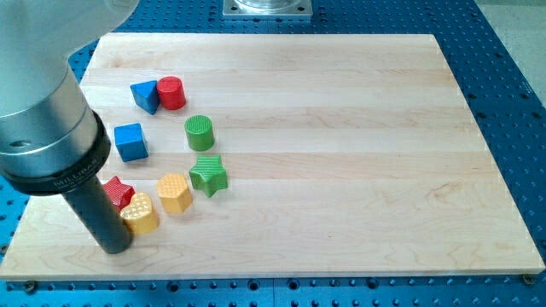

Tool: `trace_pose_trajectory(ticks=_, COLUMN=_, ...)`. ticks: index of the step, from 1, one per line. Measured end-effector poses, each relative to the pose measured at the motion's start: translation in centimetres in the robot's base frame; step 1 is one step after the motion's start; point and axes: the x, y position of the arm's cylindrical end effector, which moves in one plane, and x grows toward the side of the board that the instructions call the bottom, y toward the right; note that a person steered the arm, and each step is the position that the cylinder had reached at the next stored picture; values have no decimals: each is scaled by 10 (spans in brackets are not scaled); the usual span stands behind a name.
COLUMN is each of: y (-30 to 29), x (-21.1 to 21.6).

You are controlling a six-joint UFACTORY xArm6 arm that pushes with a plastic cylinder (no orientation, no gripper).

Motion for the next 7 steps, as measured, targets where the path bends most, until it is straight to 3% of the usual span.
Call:
trace_pose_trajectory(ticks=3, y=1, x=15)
trace_pose_trajectory(ticks=7, y=25, x=-20)
